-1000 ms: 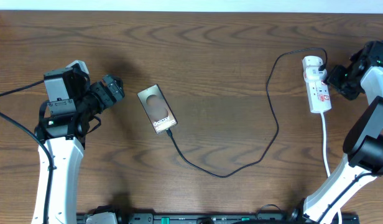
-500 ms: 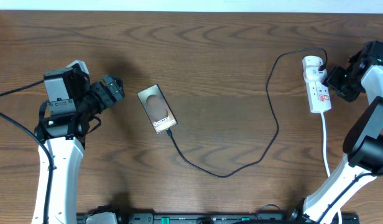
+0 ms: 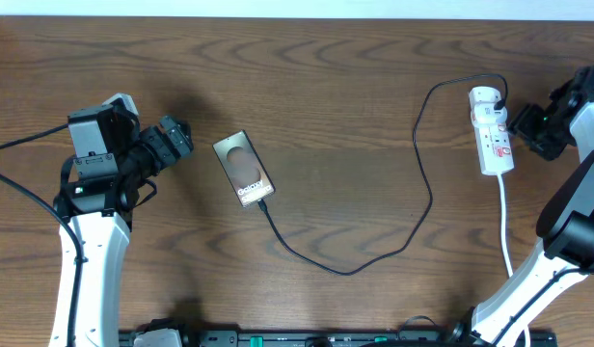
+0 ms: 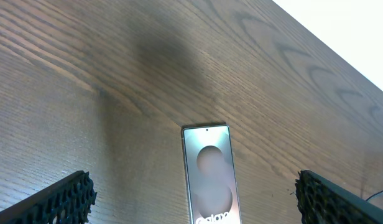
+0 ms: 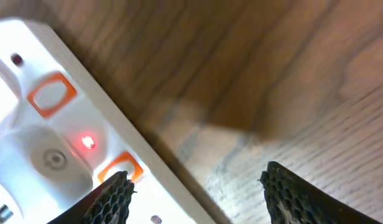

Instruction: Plug charger to phone and switch on socket

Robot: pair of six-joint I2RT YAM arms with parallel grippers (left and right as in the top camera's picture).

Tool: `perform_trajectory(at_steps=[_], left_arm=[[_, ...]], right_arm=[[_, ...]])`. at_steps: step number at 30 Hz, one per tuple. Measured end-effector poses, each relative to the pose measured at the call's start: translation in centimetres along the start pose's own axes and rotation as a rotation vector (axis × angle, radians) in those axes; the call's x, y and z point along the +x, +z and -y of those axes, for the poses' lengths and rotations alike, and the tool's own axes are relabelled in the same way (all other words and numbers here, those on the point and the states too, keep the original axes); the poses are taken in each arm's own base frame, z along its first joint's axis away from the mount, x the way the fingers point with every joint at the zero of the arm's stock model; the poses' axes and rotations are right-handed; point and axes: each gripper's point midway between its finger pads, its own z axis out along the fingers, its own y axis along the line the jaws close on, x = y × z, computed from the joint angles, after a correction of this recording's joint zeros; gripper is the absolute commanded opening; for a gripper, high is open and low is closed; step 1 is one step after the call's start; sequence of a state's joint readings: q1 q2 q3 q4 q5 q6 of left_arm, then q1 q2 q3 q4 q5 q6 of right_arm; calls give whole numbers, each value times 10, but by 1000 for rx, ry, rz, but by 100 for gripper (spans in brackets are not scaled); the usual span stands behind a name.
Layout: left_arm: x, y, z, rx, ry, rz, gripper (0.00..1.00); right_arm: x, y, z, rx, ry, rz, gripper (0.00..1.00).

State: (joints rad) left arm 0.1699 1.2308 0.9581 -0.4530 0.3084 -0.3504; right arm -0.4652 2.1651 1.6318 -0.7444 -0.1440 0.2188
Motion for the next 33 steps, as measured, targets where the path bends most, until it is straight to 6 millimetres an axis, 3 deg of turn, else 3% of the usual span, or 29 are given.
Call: perform_trajectory(at_steps=[17,33], left_arm=[[0,0,0,0,0,0,98],[0,0,0,0,0,0,98]], right_arm=[[-1,3,-6,1,-15,8,68],[9,3,-7,-12,-26,-36,68]])
